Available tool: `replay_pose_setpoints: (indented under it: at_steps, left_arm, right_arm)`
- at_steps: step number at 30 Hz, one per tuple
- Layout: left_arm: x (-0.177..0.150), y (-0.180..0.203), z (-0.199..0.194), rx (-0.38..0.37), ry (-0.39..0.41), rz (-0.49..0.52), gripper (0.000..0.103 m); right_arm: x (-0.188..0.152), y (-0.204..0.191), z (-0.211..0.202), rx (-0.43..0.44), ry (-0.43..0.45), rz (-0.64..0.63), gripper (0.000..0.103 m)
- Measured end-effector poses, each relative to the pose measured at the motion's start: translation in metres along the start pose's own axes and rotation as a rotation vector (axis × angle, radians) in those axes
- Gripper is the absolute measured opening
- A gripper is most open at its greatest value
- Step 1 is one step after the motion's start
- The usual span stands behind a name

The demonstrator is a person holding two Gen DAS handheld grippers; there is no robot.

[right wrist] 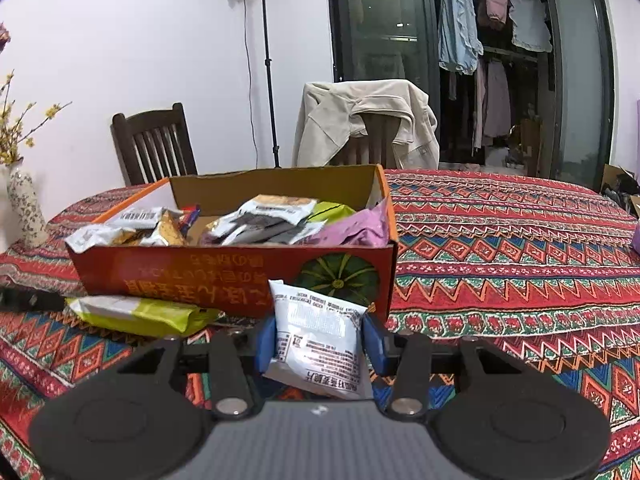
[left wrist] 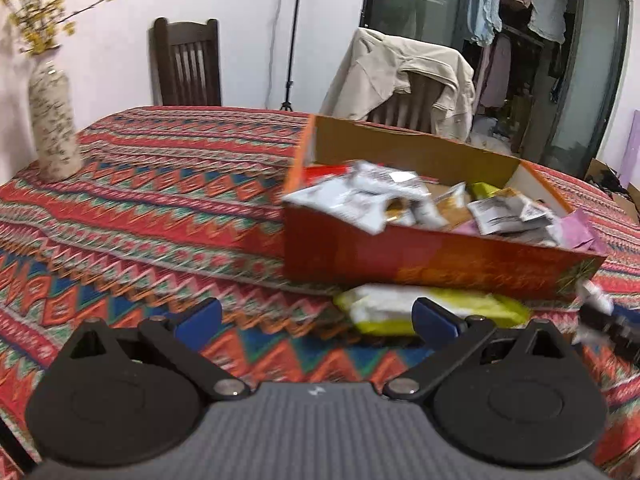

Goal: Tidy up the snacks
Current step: 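Grasp the green-and-white protein bar with the left gripper while the right gripper holds its packet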

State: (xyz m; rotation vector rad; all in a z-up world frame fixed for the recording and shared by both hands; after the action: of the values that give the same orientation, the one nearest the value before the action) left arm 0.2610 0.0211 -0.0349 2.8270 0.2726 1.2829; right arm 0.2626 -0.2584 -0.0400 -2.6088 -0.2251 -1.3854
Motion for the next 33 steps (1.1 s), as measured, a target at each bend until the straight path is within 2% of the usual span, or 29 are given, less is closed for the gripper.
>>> replay_pose_setpoints:
  at_steps: [7,10,16,23,25,33]
  left_arm:
    - [0.011,0.045,0.021,0.038,-0.011,0.065,0.103]
    - [0.008,0.056,0.033,0.055,-0.040,0.083,0.103]
    - [0.001,0.064,0.049,0.075,-0.070,0.087,0.103]
    - [-0.001,0.061,0.051,0.058,-0.085,0.068,0.103]
    - [-0.003,0.060,0.047,0.046,-0.081,0.073,0.100]
    - [-0.007,0.047,0.027,0.055,-0.056,0.086,0.060]
  right_arm:
    - [-0.004,-0.006,0.000,0.009,-0.006,-0.009,0.045]
    - [-0.004,-0.003,-0.001,-0.005,-0.001,0.004,0.045]
    - [-0.004,-0.004,-0.005,-0.009,0.012,-0.005,0.046]
    - [-0.004,-0.004,-0.005,-0.011,0.009,-0.009,0.046]
    - [-0.005,-0.003,-0.004,-0.019,0.002,-0.010,0.046]
    - [-0.006,-0.003,-0.004,-0.023,0.006,-0.010,0.047]
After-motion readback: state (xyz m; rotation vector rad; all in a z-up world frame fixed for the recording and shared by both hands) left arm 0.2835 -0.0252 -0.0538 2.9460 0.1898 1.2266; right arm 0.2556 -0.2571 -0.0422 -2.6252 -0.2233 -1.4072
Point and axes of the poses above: each gripper's, at about its wrist camera, not at the fingertips, and z roughly the way its jaws point, y to its right, x to its top, the point moved 9 cm from there along z, roughly the way its jaws point, and after that the axes turned 3 degrees about -y, right-handed, at the moved point
